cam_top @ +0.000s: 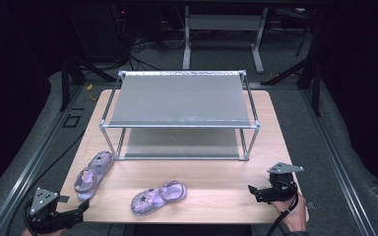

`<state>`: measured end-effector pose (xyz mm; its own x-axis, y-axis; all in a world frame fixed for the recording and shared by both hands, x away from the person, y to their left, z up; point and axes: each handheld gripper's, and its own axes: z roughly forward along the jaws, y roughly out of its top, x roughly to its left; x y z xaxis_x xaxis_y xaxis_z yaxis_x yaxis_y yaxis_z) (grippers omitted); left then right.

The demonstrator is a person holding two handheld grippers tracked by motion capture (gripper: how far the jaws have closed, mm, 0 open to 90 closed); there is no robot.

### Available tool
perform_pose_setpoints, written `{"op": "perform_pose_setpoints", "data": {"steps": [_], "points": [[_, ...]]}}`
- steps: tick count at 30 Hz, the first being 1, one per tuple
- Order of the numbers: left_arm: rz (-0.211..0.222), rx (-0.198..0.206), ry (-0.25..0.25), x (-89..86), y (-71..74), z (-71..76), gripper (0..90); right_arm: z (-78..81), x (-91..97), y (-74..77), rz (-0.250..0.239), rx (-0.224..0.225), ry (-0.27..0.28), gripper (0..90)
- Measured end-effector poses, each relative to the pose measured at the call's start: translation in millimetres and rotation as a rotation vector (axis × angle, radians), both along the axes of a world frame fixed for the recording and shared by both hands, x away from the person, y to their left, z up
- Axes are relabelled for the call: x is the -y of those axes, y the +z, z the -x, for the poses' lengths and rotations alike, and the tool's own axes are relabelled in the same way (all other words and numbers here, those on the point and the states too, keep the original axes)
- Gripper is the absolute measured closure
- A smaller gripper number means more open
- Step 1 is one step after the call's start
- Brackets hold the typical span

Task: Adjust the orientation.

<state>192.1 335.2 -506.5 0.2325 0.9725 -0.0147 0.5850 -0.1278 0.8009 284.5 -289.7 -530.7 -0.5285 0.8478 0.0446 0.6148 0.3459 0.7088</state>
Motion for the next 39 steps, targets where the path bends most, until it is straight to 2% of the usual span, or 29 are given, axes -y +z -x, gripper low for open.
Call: {"op": "perform_pose_setpoints", "data": {"steps": [1, 2, 4, 5, 6, 12, 13, 16, 22, 25, 28, 31, 36, 39], "points": [[0.002, -0.002, -0.003, 0.2, 0.1, -0.6, 0.0, 0.0, -0.5, 0.6, -0.001, 0.001, 0.001, 0.0], [-0.001, -0.002, -0.001, 0.6, 0.1, -1.1, 0.0, 0.8, 0.2, 4.1, 0.015, -0.029, 0.015, 0.0], [-0.004, -0.002, -0.002, 0.9, 0.7, -1.5, 0.0, 0.8, -0.3, 4.5, 0.004, -0.027, 0.022, 0.0], [-0.008, -0.005, -0.003, 1.2, 1.0, -1.5, 0.0, 0.2, -2.0, 2.4, -0.026, 0.003, 0.024, 0.0], [-0.009, -0.002, -0.001, 1.8, 0.8, -1.4, 0.0, 1.0, -4.3, 4.6, 0.004, -0.004, 0.012, 0.0], [-0.016, -0.006, 0.006, 4.0, 0.7, -3.8, 0.0, 0.0, -9.0, 3.9, -0.006, 0.006, 0.014, 0.0], [-0.024, -0.008, 0.012, 4.1, 0.9, -4.0, 0.0, 0.1, -10.4, 4.7, 0.011, 0.008, 0.000, 0.0], [-0.027, -0.012, 0.027, 3.4, 0.8, -5.4, 0.0, -0.5, -12.6, 5.2, -0.006, 0.008, 0.013, 0.0], [-0.023, -0.005, 0.066, 4.4, -0.3, -7.5, 0.0, 0.4, -12.6, 8.7, -0.018, 0.006, 0.006, 0.0], [-0.033, -0.012, 0.065, 6.1, -5.1, -10.5, 0.0, 0.9, -14.1, 8.0, -0.008, -0.004, 0.019, 0.0], [-0.037, -0.012, 0.053, 6.9, -10.9, -18.1, 0.0, 1.3, -14.5, 6.2, -0.010, -0.003, 0.013, 0.0], [-0.042, -0.029, 0.053, 4.6, -17.8, -30.5, 0.0, 1.2, -15.6, 2.9, -0.013, -0.015, 0.015, 0.0], [-0.019, -0.051, 0.059, -0.3, -33.0, -53.9, 0.0, 1.6, -14.6, 0.7, -0.007, -0.019, -0.001, 0.0], [-0.023, -0.054, 0.052, 2.0, -35.4, -59.4, 0.0, 2.3, -13.8, 0.6, -0.012, -0.019, 0.010, 0.0]]}}
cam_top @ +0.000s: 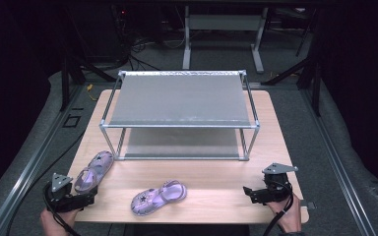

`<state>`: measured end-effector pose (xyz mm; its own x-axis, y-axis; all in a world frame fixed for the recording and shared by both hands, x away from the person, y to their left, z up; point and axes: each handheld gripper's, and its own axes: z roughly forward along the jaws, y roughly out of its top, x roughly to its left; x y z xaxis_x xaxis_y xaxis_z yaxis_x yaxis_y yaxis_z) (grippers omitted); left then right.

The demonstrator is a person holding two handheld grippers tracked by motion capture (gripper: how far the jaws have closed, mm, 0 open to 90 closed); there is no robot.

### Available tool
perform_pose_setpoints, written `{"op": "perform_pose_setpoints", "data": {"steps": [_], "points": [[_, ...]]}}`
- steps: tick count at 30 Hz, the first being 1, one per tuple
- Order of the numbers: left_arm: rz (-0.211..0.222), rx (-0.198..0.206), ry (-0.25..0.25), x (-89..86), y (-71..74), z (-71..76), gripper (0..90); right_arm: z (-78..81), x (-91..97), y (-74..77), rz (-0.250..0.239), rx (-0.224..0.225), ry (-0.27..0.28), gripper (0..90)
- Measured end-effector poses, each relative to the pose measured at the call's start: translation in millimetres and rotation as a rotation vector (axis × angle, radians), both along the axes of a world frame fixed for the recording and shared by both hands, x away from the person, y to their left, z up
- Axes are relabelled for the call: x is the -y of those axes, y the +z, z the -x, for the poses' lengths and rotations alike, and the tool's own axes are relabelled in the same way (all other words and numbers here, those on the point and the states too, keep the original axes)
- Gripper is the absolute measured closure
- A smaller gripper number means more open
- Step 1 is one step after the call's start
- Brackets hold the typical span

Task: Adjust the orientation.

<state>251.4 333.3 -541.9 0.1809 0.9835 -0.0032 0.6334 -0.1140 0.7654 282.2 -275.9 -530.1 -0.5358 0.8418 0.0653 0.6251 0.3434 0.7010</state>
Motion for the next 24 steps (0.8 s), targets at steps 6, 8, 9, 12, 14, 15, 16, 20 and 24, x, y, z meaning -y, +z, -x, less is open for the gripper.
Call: {"op": "perform_pose_setpoints", "data": {"steps": [6, 8, 9, 12, 14, 15, 16, 20, 24], "points": [[-0.008, -0.012, 0.001, 2.0, -8.1, -14.3, 0.3, 2.7, -0.9, 1.1, -0.008, 0.001, -0.005, 0.0], [-0.003, -0.012, 0.004, 1.0, -11.0, -15.5, 0.9, 2.5, -1.2, 1.1, -0.005, 0.001, -0.007, 0.0], [-0.004, -0.017, 0.001, 0.5, -11.6, -15.5, 1.4, 2.5, -1.3, 1.1, -0.004, 0.001, -0.006, 0.0], [-0.005, -0.012, -0.006, 0.1, -12.6, -15.1, 3.7, 3.2, -1.7, 1.4, -0.003, 0.001, -0.006, 0.0], [-0.001, -0.006, -0.009, -0.2, -12.7, -15.6, 5.1, 3.7, -1.6, 1.5, -0.001, 0.002, -0.008, 0.0], [0.000, -0.007, -0.015, 0.2, -12.2, -15.9, 5.6, 4.2, -1.3, 1.3, -0.002, 0.003, -0.010, 0.0], [0.000, -0.003, -0.019, 0.4, -12.0, -16.0, 5.6, 4.2, -1.3, 1.3, -0.002, 0.003, -0.010, 0.0], [-0.007, -0.013, -0.036, 3.5, -12.5, -19.9, 9.9, 5.2, 0.5, -0.4, -0.009, -0.004, -0.015, 0.0], [-0.002, -0.012, -0.034, 2.8, -11.2, -22.3, 15.6, 6.1, 1.0, -0.1, -0.004, -0.005, -0.016, 0.0]]}}
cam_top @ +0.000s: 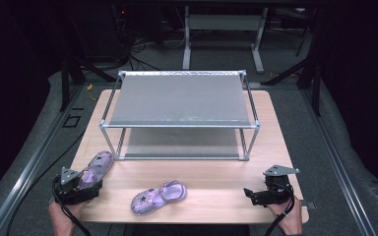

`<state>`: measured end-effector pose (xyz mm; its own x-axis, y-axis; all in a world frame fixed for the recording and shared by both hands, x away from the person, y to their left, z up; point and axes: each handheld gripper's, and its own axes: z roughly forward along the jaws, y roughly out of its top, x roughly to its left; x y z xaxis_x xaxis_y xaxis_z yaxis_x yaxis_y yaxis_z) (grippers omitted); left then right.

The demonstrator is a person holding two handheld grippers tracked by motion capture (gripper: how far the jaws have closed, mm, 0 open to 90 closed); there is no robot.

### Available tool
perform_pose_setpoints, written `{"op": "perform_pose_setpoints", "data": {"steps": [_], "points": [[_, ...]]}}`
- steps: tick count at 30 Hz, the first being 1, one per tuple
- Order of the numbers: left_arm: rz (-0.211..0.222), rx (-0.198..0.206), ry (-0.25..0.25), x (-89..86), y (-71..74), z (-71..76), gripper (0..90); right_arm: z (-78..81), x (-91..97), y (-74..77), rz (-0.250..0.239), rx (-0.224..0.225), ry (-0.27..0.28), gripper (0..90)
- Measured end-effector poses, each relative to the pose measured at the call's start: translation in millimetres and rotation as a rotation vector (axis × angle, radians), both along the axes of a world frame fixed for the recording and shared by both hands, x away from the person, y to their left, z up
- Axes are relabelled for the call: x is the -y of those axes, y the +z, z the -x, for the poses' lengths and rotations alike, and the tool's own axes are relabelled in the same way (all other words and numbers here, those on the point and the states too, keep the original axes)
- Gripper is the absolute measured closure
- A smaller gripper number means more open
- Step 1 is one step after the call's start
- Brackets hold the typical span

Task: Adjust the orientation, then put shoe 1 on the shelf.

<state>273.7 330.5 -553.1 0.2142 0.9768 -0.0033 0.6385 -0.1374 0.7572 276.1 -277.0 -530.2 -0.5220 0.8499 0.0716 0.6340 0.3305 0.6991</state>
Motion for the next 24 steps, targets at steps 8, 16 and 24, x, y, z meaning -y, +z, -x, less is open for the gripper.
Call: {"op": "perform_pose_setpoints", "data": {"steps": [8, 16, 24], "points": [[-0.021, -0.013, 0.021, -2.2, -2.5, -0.6, 27.2, 0.4, 2.1, -0.5, 0.006, -0.002, -0.016, 0.1], [-0.008, -0.010, 0.019, -4.4, -0.7, 1.1, 40.9, -0.2, 2.4, 1.0, -0.010, 0.001, -0.012, 0.5], [0.006, 0.017, 0.017, -7.6, 0.5, 4.6, 44.5, 0.0, 1.6, 3.1, -0.011, 0.009, -0.013, 0.6]]}}
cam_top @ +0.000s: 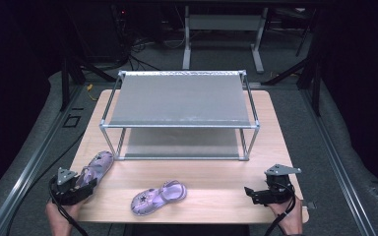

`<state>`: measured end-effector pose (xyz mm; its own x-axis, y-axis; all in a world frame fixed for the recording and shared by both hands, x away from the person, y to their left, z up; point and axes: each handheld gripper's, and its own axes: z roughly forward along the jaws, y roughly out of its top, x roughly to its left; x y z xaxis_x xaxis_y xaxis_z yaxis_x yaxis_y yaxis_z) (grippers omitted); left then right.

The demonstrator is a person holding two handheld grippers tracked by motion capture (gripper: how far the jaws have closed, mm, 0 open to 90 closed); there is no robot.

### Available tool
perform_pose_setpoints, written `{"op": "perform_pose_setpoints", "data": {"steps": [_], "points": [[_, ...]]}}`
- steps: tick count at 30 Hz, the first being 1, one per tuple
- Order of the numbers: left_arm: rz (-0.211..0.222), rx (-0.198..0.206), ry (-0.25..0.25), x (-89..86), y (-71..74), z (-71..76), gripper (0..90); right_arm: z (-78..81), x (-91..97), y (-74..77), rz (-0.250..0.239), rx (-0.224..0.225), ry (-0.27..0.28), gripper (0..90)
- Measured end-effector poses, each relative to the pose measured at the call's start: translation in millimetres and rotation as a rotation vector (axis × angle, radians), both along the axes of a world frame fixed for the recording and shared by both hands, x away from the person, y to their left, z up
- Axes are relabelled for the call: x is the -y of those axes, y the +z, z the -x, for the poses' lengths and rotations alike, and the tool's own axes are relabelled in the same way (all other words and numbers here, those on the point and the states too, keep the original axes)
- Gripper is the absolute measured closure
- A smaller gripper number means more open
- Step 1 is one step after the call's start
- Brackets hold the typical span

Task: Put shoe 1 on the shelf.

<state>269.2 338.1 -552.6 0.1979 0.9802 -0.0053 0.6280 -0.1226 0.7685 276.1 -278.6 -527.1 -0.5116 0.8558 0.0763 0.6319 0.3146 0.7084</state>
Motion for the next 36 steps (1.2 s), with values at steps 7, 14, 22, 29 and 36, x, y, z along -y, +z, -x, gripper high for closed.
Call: {"op": "perform_pose_setpoints", "data": {"steps": [7, 14, 22, 29, 36], "points": [[0.049, 0.029, 0.003, -11.0, 0.2, 4.7, 57.0, -0.2, -0.3, -4.5, 0.000, -0.007, -0.004, 0.6], [0.055, 0.019, -0.020, -6.6, -2.2, 6.8, 32.6, 0.8, 0.4, -5.1, -0.003, -0.016, 0.005, 0.7], [0.029, -0.010, 0.001, -6.4, -11.7, 12.5, 25.8, 1.1, -2.0, -5.8, 0.001, -0.019, 0.012, 0.8], [-0.003, -0.024, 0.002, -2.3, -18.3, 11.6, 35.1, 1.6, -8.2, -6.5, 0.015, -0.017, 0.028, 1.0], [-0.010, -0.007, 0.007, -1.5, -18.9, 13.4, 38.1, 3.7, -11.1, -6.5, 0.012, -0.025, 0.039, 1.4]]}}
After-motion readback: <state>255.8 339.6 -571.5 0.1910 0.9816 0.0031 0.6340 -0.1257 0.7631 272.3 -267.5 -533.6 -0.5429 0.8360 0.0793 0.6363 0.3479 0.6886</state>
